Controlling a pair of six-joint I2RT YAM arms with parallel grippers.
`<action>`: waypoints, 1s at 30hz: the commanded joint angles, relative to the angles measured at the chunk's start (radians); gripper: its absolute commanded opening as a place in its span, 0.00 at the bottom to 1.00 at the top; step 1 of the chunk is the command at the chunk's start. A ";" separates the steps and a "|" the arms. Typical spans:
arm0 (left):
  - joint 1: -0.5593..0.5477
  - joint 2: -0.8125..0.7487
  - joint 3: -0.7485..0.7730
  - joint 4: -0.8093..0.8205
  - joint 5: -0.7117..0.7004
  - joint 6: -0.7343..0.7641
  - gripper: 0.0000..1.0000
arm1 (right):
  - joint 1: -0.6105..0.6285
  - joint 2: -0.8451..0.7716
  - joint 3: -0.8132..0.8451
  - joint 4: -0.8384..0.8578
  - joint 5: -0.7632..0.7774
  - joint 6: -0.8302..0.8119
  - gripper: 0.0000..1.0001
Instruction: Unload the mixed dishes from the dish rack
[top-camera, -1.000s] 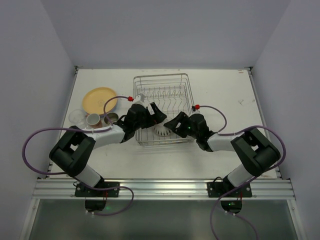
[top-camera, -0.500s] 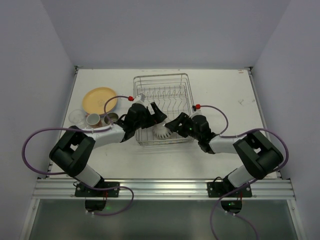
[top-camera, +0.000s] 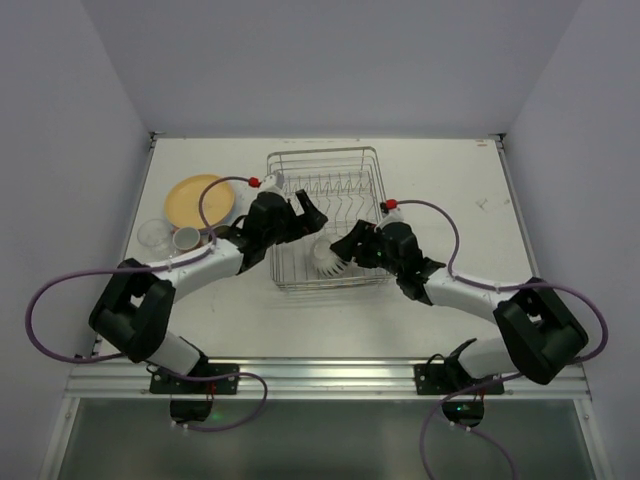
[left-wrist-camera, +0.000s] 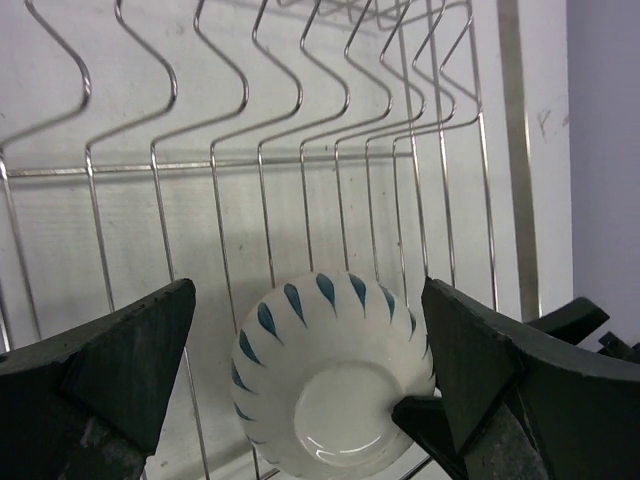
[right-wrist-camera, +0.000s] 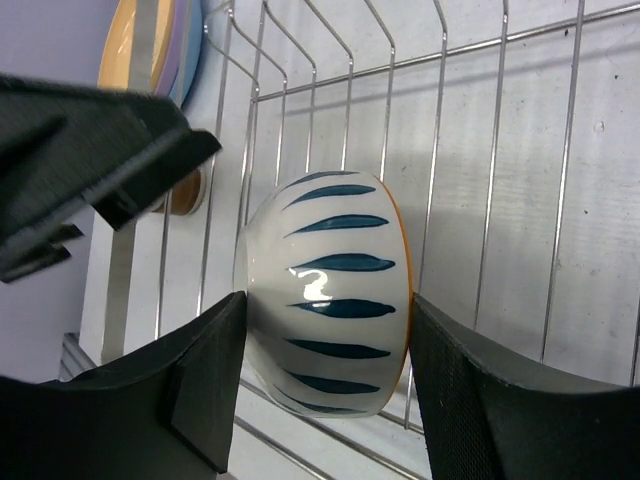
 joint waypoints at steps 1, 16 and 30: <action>0.039 -0.100 0.072 -0.058 -0.051 0.070 1.00 | 0.032 -0.086 0.085 -0.076 0.109 -0.083 0.01; 0.157 -0.393 0.144 -0.298 -0.039 0.174 1.00 | 0.080 -0.077 0.376 -0.503 0.353 -0.255 0.00; 0.157 -0.461 0.107 -0.342 -0.041 0.196 1.00 | 0.092 -0.029 0.674 -0.854 0.571 -0.468 0.00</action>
